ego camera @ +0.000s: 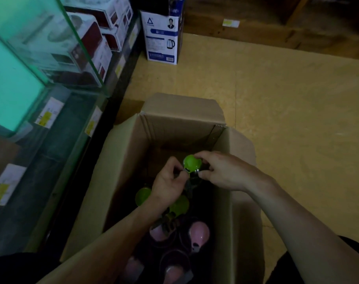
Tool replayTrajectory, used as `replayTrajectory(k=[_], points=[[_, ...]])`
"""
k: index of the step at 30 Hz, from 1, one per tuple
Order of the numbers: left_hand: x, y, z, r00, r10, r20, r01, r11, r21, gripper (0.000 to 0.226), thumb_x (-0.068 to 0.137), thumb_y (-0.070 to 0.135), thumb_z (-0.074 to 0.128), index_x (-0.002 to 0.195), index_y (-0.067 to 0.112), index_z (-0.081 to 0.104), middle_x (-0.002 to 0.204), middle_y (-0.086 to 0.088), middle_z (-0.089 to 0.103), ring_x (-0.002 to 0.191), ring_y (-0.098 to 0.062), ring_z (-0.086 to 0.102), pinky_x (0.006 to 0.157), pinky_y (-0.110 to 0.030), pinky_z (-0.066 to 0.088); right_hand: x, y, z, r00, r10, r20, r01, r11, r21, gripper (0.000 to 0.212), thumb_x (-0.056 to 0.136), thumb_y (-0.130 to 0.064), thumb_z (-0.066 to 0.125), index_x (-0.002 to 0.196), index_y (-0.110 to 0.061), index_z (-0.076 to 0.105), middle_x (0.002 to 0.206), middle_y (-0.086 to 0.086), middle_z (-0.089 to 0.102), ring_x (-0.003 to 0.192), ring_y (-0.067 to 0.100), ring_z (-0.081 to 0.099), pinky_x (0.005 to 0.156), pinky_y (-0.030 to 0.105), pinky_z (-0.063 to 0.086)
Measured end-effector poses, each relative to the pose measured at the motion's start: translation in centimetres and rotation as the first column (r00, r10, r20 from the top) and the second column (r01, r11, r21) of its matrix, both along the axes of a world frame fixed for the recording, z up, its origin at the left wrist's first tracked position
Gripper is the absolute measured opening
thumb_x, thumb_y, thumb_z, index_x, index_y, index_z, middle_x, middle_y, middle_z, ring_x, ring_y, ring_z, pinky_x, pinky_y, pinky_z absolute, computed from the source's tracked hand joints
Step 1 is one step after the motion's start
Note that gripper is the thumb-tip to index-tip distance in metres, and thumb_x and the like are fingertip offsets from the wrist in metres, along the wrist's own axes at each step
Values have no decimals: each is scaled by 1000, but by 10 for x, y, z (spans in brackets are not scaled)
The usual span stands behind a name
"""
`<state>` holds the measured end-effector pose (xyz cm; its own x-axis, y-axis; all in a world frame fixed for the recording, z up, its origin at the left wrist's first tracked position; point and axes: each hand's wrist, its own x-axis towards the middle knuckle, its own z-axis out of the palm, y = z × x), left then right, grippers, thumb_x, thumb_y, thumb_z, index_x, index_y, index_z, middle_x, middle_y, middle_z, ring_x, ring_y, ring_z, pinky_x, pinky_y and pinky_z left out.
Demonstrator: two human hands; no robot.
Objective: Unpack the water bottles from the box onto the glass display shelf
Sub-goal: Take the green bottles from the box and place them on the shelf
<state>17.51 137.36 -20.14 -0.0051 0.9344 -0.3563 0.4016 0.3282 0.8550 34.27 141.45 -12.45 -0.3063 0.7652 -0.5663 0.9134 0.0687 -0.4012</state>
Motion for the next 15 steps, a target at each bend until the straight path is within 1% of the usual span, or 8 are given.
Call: replayTrajectory(k=[2,4,5,7,9,12,13,15], points=[[-3,4,9,999,34,8,-34,999,28,11,91,20,61,84,23,54,70,6,55,61,-8,51,62,-33,45,-1,1,0,1000,-14,-9,14,1000,9,64,100,-34,63,157,-32,34,150,5,48,132,24,52,103,33,43],[-4,7,21,999,45,24,-46,998,47,7,87,29,58,82,27,54,71,3,57,65,-13,55,63,-38,48,-3,2,2,1000,-29,-10,29,999,24,71,100,-34,63,160,-32,26,157,5,41,138,25,48,107,34,42],[-4,7,27,998,45,42,-47,997,60,6,87,29,57,83,28,54,71,3,57,64,-12,55,63,-38,48,-4,3,4,999,-36,-10,37,999,29,75,100,-34,64,162,-32,22,160,6,37,142,26,45,111,35,40],[-5,9,37,997,27,70,-34,994,101,10,92,19,58,86,25,54,70,6,55,60,-4,52,58,-28,45,-5,4,7,998,-60,-24,60,998,30,81,99,-34,65,163,-32,15,164,6,32,146,26,41,115,37,39],[-8,10,48,996,0,87,-13,989,146,10,95,9,58,90,17,55,69,4,53,55,1,47,53,-20,41,-6,5,10,993,-99,-63,100,995,16,87,96,-38,69,163,-34,14,163,4,35,144,24,43,114,37,41],[-13,16,60,995,13,102,-31,985,171,4,96,6,58,95,9,56,72,0,53,57,1,48,56,-18,43,-6,7,16,978,-143,-152,145,989,2,87,93,-44,71,162,-35,19,159,-3,42,139,19,48,110,34,43],[-15,18,62,993,32,113,-51,984,170,4,95,8,60,96,10,56,74,0,55,59,-1,50,61,-21,47,-5,7,17,971,-157,-181,161,987,4,84,94,-46,70,161,-34,22,158,-3,44,139,18,49,110,35,43],[-19,21,65,985,76,156,-100,984,149,7,92,19,63,94,16,57,79,-2,58,72,-18,60,77,-42,58,-5,7,19,954,-185,-236,190,982,-1,78,94,-51,67,159,-32,28,156,-3,46,139,17,49,111,37,44]])
